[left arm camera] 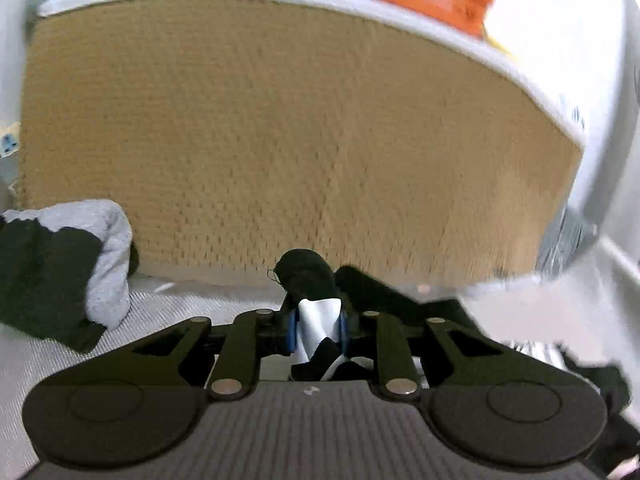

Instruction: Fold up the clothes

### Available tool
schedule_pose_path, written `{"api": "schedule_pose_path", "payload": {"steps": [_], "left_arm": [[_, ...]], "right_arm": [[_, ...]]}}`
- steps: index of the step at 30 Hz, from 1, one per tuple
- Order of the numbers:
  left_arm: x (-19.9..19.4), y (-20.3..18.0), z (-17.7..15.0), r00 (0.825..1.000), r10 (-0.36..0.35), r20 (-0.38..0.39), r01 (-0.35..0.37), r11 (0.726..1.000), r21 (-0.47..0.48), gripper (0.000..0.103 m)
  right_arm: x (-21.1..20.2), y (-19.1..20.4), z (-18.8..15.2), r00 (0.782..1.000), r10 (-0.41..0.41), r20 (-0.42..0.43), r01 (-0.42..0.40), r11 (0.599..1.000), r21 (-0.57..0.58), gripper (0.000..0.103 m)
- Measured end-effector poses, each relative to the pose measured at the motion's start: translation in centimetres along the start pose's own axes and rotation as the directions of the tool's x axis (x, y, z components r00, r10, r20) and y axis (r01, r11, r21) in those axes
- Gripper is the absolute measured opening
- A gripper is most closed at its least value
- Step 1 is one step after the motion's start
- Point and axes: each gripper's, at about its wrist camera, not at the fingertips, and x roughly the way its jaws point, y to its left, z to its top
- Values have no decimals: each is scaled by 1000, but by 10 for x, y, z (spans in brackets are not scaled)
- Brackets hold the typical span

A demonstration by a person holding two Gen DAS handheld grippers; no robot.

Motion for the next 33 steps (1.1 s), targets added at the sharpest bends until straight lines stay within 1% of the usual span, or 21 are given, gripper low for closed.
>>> {"api": "schedule_pose_path", "payload": {"steps": [2, 5, 7, 10, 13, 17, 20, 21, 23, 25, 27, 30, 33], "left_arm": [[-10, -1, 2, 999, 16, 31, -16, 1000, -8, 22], [-18, 2, 0, 998, 48, 32, -46, 997, -57, 22], [-20, 4, -5, 997, 73, 20, -72, 996, -59, 22], [-17, 16, -16, 994, 105, -40, -106, 994, -27, 23], [-22, 26, -26, 988, 131, -82, -132, 991, -5, 23], [-29, 42, -41, 984, 127, -126, -133, 991, -35, 23], [-31, 49, -48, 981, 117, -156, -125, 991, -44, 24], [-33, 51, -51, 979, 117, -169, -128, 990, -52, 24], [-32, 54, -56, 973, 120, -196, -132, 990, -52, 25], [-31, 55, -62, 967, 120, -223, -135, 989, -52, 25], [-25, 62, -68, 958, 112, -265, -135, 988, -70, 25], [-15, 73, -79, 944, 101, -315, -141, 984, -109, 25], [-8, 76, -88, 928, 113, -354, -165, 979, -120, 25]], "right_arm": [[0, -2, 1, 1000, -1, 0, 1, 1000, -1, 10], [0, -5, 4, 1000, 3, 3, -3, 1000, 1, 10], [0, -6, 9, 1000, 15, 10, -15, 1000, -1, 10], [2, -2, 20, 999, 33, 31, -33, 999, -18, 10], [5, 8, 43, 997, 49, 64, -45, 997, -60, 10], [12, 22, 80, 991, 78, 106, -64, 989, -133, 19], [17, 37, 102, 986, 108, 127, -83, 978, -191, 19], [21, 43, 108, 985, 118, 125, -90, 973, -212, 20], [33, 54, 119, 984, 137, 112, -104, 960, -260, 33], [47, 71, 126, 984, 162, 68, -131, 937, -325, 38], [59, 87, 130, 984, 179, 16, -158, 908, -388, 38], [71, 108, 135, 981, 193, -8, -177, 878, -445, 38], [76, 125, 136, 980, 200, -12, -179, 844, -506, 38]]}}
